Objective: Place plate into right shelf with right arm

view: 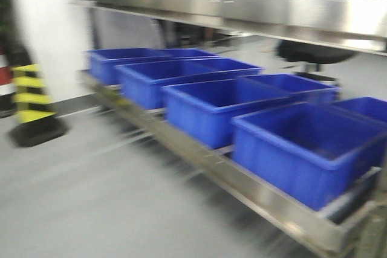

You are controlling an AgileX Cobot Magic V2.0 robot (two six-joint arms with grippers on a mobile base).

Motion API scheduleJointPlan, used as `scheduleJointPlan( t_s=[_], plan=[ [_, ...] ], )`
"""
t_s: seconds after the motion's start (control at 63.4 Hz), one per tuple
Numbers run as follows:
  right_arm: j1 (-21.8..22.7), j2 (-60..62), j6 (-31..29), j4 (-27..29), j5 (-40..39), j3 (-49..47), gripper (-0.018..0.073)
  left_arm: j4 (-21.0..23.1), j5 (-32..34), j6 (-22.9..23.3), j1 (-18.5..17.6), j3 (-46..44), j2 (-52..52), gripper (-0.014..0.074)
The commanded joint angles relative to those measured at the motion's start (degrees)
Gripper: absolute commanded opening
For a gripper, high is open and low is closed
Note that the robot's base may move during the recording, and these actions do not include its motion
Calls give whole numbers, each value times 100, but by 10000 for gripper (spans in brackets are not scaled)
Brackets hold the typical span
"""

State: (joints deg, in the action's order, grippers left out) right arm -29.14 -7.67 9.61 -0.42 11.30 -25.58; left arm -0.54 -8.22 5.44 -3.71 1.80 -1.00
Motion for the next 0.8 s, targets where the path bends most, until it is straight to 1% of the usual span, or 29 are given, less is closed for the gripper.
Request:
scheduleJointPlan(
  t_s=[0.0, 0.788],
  plan=[
    [2, -103, 11, -57, -573, -168, 56, 13, 483, 34, -38, 57, -24, -47],
    [2, -103, 11, -57, -573, -168, 56, 13, 483, 34, -38, 57, -24, -47]
  ],
)
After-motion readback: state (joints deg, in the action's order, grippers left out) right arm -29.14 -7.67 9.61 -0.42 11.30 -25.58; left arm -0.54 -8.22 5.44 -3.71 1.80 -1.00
